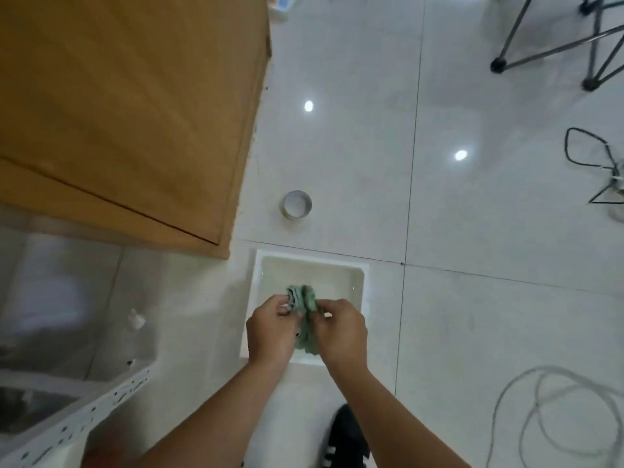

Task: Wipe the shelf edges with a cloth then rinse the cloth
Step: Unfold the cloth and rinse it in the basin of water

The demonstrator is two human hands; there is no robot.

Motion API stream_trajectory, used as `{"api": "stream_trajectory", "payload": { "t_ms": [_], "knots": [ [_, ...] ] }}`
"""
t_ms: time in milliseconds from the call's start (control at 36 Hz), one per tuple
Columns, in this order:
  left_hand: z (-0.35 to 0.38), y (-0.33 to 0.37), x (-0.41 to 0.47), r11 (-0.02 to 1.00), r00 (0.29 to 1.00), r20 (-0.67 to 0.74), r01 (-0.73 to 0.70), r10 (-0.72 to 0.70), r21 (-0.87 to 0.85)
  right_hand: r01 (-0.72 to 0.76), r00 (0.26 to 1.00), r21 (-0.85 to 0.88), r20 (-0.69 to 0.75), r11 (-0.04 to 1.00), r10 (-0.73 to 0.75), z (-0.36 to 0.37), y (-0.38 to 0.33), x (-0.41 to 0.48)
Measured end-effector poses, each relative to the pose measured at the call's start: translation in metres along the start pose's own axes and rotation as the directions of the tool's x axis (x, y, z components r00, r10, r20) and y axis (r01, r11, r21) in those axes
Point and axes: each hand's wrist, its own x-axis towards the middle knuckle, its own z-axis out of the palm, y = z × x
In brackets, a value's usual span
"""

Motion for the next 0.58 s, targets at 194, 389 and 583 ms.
{"api": "stream_trajectory", "payload": {
  "t_ms": [194, 389, 583],
  "knots": [
    [0.065, -0.084, 0.075, 0.987, 0.997, -0.071, 0.033, -0.022, 0.155, -0.076, 0.997, -0.054, 0.000, 0.996, 0.076, 0.086, 0.066, 0.063],
    [0.107, -0.122, 0.136, 0.981, 0.995, -0.082, 0.065, -0.051, 0.182, -0.040, 0.999, -0.135, -0.003, 0.990, 0.040, 0.133, 0.103, 0.114],
    [0.130, -0.150, 0.160, 0.969, 0.996, -0.086, 0.043, -0.023, 0.245, 0.000, 1.000, -0.233, 0.027, 0.972, 0.007, 0.159, 0.127, 0.142]
  ]
}}
